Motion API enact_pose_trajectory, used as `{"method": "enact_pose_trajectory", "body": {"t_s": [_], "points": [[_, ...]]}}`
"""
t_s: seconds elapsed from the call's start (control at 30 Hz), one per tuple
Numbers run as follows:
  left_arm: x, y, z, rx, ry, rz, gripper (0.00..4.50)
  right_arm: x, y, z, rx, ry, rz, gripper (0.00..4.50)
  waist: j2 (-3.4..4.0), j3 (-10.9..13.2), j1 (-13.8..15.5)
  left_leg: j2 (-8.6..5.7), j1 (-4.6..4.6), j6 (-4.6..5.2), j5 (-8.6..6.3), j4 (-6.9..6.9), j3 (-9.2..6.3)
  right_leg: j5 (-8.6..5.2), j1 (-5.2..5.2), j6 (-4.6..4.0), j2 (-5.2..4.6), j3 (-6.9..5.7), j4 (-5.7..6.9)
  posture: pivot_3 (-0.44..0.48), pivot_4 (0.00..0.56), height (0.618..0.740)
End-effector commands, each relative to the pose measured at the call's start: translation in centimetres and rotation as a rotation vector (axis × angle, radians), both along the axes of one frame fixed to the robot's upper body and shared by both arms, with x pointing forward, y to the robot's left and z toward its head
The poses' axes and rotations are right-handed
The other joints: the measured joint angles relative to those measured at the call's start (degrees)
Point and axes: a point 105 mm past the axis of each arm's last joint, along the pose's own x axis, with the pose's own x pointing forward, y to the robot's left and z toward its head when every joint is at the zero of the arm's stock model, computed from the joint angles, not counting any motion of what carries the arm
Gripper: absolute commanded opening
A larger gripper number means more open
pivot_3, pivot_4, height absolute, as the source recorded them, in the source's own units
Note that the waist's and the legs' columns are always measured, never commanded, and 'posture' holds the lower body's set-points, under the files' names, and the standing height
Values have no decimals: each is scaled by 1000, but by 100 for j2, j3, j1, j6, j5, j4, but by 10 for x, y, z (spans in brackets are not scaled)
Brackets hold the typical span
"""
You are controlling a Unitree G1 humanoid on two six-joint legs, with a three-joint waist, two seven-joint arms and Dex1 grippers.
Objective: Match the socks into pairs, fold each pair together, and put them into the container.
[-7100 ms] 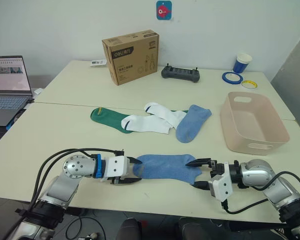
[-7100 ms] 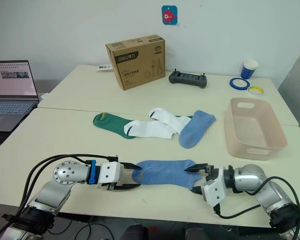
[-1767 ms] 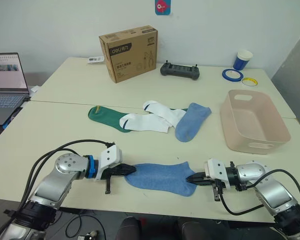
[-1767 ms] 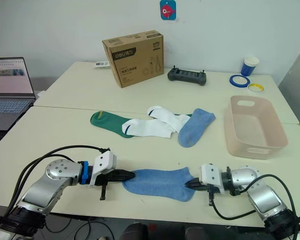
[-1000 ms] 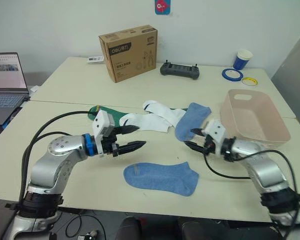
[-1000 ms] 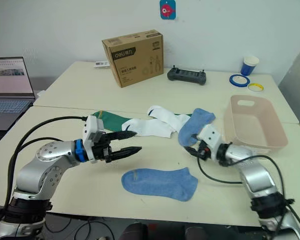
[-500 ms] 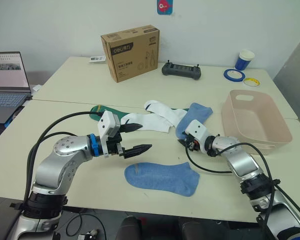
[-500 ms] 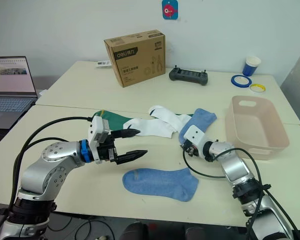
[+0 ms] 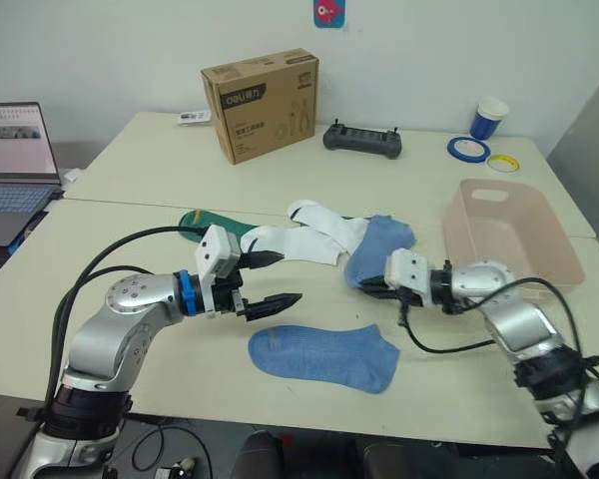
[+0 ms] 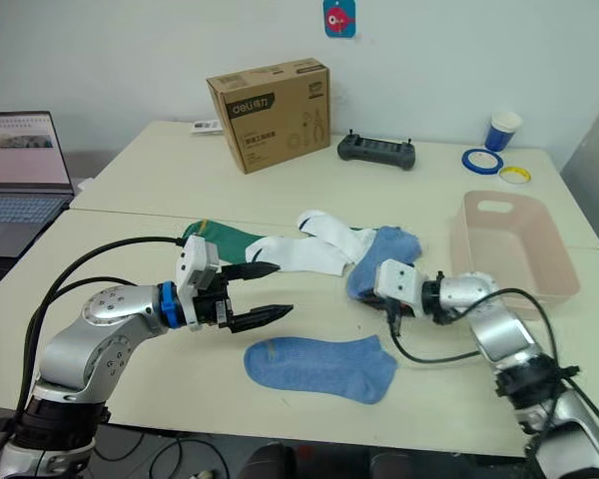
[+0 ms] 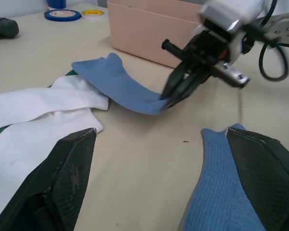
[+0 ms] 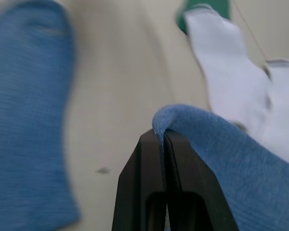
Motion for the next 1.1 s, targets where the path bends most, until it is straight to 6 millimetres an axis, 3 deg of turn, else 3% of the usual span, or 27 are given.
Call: {"method": "enact_pose_trajectory", "body": {"t_s": [0.03,0.13,0.3,0.53,0.7,0.8,1.1], "points": [[-2,0,1,35,12,-35,4500,-38,1,19,60,22,188,36,-1,0,-8,0,0,0,0,1,1,0,1,0,-1,1,-1,0,150,740],[-2,-6,-4,48,91,-51,4500,-68,-2,5,1,67,271,36,-1,1,-11,0,2,0,0,2,1,0,3,1,-1,3,-1,0,150,740],[20,-22,-18,66,182,-18,4500,-89,-11,-28,-119,58,338,36,-2,1,-9,-1,4,-1,1,12,2,-11,4,32,0,4,2,0,150,740],[52,-53,-45,164,264,-47,4500,-85,-15,-39,-137,8,309,36,-3,1,-19,-8,4,-1,4,34,11,3,11,45,1,17,0,0,150,740],[57,-59,-60,252,275,-93,4500,-85,-14,-40,-130,0,299,36,-3,1,-24,-2,3,-1,4,22,5,1,4,34,12,15,1,0,150,740],[59,-65,-64,260,294,-111,3874,-87,-12,-39,-124,-5,291,0,-3,1,-5,0,2,-1,4,12,-1,12,2,6,13,8,1,0,150,740],[57,-72,-61,216,309,-146,1056,-88,-12,-38,-122,-19,287,0,-4,2,-5,-3,1,-1,4,14,1,11,3,8,11,9,0,0,150,740]]}}
